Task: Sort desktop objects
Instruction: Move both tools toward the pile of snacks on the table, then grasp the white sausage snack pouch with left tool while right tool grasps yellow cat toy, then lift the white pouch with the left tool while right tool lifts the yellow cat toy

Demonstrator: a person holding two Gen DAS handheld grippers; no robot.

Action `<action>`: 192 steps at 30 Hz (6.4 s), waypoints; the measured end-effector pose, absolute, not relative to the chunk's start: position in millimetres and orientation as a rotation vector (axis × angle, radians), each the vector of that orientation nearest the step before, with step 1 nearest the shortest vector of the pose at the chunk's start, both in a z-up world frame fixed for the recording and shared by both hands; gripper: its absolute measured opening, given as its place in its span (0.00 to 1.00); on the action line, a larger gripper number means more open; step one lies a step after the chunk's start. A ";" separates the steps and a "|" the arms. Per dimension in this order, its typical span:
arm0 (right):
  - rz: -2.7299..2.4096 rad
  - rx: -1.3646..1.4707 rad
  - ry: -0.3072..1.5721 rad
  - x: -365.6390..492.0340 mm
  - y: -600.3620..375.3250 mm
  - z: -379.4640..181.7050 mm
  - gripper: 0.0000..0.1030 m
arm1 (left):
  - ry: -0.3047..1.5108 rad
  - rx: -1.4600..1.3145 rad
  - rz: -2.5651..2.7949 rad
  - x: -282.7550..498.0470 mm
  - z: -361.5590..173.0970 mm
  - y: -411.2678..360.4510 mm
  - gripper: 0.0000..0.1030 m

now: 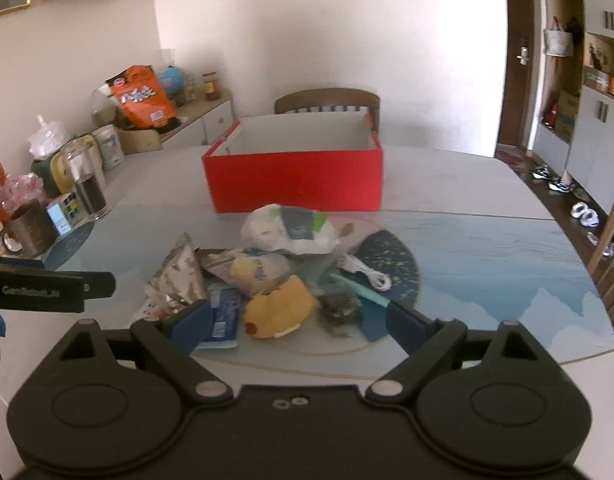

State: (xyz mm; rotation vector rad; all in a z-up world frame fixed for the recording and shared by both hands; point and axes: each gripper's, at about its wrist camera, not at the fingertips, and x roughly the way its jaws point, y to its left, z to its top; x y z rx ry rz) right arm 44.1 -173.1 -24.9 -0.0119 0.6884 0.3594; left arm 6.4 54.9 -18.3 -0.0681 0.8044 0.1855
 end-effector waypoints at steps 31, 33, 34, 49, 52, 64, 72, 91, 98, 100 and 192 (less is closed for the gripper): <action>0.325 -0.107 0.791 113.7 -115.8 -97.5 0.84 | 0.893 -0.005 0.005 62.8 -117.0 81.4 0.99; 0.325 -0.119 0.793 117.8 -112.2 -102.1 0.84 | 0.895 -0.011 0.002 67.5 -119.6 82.1 0.99; 0.324 -0.124 0.796 119.9 -110.6 -104.4 0.84 | 0.897 -0.014 0.001 69.8 -121.0 82.9 0.99; 0.330 -0.140 0.831 134.5 -104.5 -123.1 0.82 | 0.893 -0.025 -0.015 81.8 -134.0 81.5 0.99; 0.335 -0.144 0.837 135.9 -104.0 -125.1 0.78 | 0.883 -0.007 -0.019 82.8 -134.1 79.9 0.93; 0.345 -0.155 0.840 134.4 -104.2 -126.5 0.70 | 0.868 0.010 -0.016 84.3 -130.9 82.4 0.69; 0.336 -0.154 0.820 132.1 -107.6 -121.0 0.67 | 0.849 0.003 0.010 80.3 -124.9 87.3 0.61; 0.339 -0.132 0.788 120.0 -111.3 -105.5 0.67 | 0.906 0.048 0.089 66.4 -118.5 94.9 0.70; 0.341 -0.126 0.782 117.1 -114.3 -101.5 0.67 | 0.935 0.000 0.075 50.9 -110.6 102.7 0.72; 0.339 -0.123 0.778 117.4 -115.2 -99.6 0.67 | 0.944 0.002 0.075 47.2 -111.0 103.8 0.74; 0.393 -0.160 0.744 88.4 -134.6 -85.9 0.65 | 0.869 -0.053 0.104 24.9 -85.2 78.9 0.62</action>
